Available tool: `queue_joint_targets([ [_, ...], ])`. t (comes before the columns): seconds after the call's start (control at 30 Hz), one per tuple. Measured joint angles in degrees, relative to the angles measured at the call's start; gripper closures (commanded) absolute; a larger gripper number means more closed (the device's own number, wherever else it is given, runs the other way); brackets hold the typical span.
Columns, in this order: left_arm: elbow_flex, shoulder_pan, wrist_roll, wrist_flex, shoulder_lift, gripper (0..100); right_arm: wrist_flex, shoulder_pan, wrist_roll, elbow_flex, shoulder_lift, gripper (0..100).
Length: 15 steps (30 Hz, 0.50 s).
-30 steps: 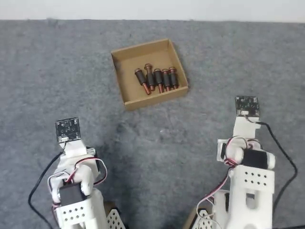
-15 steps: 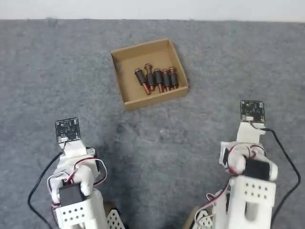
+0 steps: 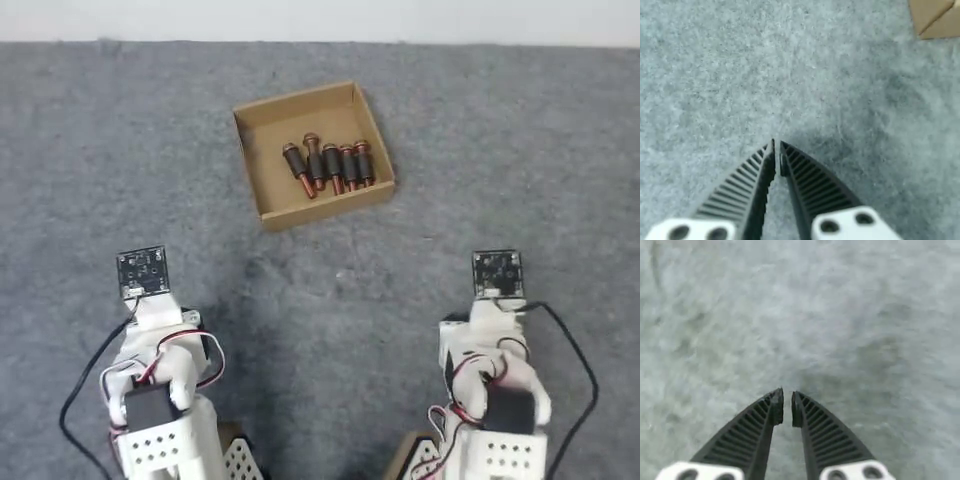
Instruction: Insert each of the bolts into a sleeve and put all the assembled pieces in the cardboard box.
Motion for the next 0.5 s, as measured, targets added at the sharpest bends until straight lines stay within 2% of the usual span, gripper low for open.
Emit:
queue_joint_targets([
  [0.23, 0.0, 0.0, 0.0, 0.0, 0.0, 99, 0.79, -14.24, 0.0, 3.96, 0.53, 99.1],
  [0.5, 0.0, 0.0, -0.09, 0.0, 0.0, 99, 0.79, -16.79, 0.0, 3.96, 0.53, 99.1],
])
